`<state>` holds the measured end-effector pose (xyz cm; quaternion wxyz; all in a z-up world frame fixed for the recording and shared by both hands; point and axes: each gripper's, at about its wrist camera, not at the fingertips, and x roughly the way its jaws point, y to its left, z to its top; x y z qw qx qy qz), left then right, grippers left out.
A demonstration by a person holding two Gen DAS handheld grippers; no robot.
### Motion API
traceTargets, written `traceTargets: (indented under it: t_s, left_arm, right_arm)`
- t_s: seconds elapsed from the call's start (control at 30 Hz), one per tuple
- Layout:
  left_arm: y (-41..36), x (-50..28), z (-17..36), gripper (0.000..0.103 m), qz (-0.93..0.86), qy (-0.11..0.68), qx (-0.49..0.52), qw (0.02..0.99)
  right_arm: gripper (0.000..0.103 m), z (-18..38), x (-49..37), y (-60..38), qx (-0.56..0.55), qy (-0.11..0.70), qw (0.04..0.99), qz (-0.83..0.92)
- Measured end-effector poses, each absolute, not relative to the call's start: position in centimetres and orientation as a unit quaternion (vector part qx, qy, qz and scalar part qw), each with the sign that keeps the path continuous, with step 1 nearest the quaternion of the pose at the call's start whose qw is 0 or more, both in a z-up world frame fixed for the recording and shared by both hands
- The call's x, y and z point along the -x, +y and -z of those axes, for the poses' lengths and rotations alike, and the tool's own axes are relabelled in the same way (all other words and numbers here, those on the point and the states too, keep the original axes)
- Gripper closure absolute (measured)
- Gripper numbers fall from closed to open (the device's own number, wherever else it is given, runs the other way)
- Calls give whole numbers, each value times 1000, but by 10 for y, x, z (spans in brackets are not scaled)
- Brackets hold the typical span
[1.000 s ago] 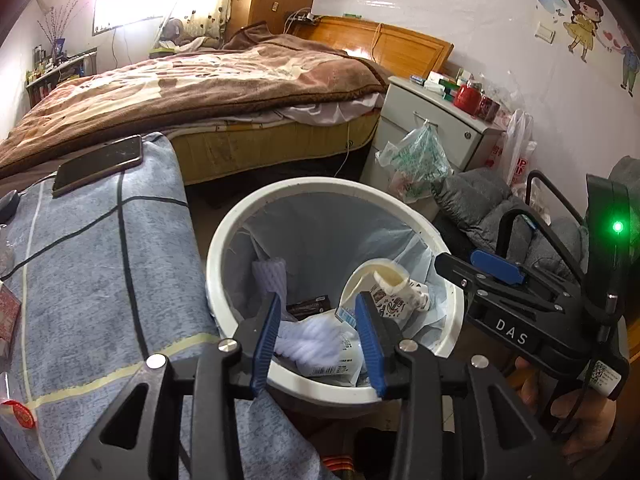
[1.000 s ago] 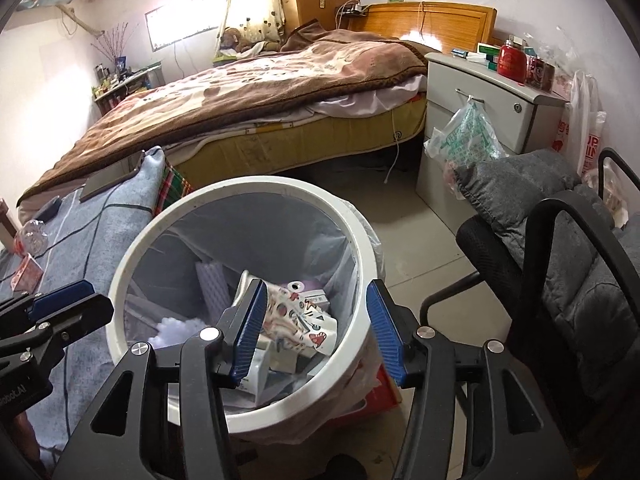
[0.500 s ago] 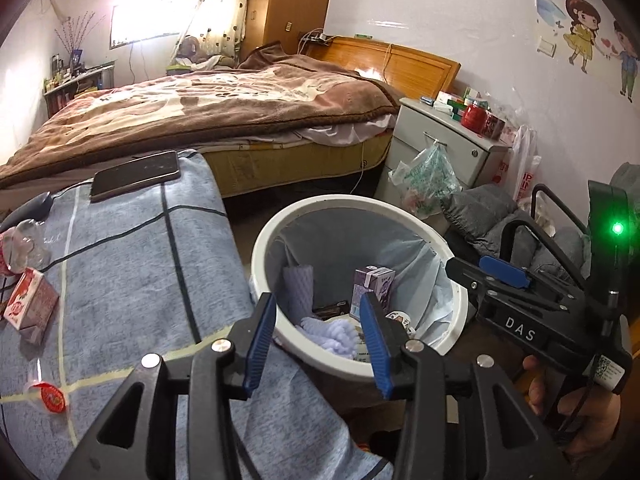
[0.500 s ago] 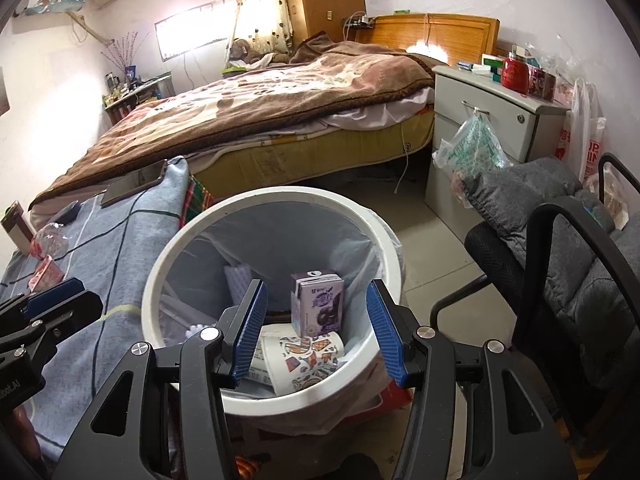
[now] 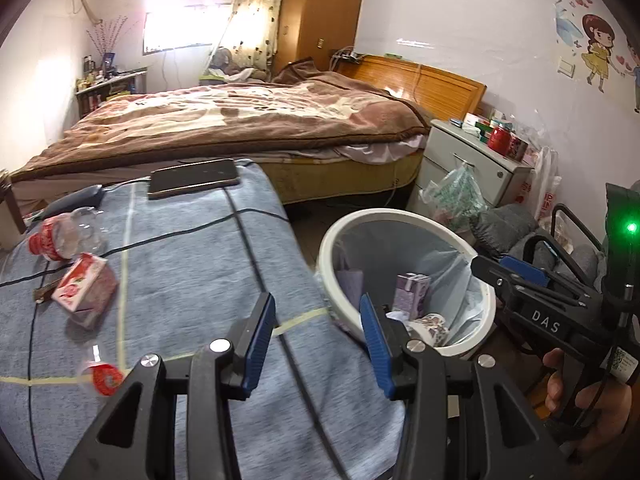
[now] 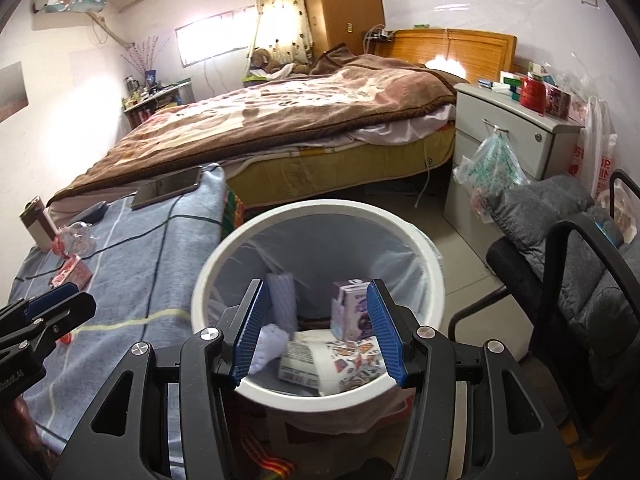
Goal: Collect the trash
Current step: 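Move both grippers back over the table toward the juice carton and jelly cup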
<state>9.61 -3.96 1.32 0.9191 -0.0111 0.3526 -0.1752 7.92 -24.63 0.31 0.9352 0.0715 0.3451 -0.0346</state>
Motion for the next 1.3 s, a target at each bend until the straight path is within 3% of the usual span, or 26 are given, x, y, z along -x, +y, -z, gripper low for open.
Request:
traceTargets:
  t_s: [0.7,1.3]
  left_arm:
    - [85,-76,-13,54,73,340,48,937]
    - [186,-57,3,52,-15,343,95,934]
  right_arm:
    - [49,-13,-81,-154,-41,328,942,-60]
    - [49,3,-86,-59,-7,363,915,-173]
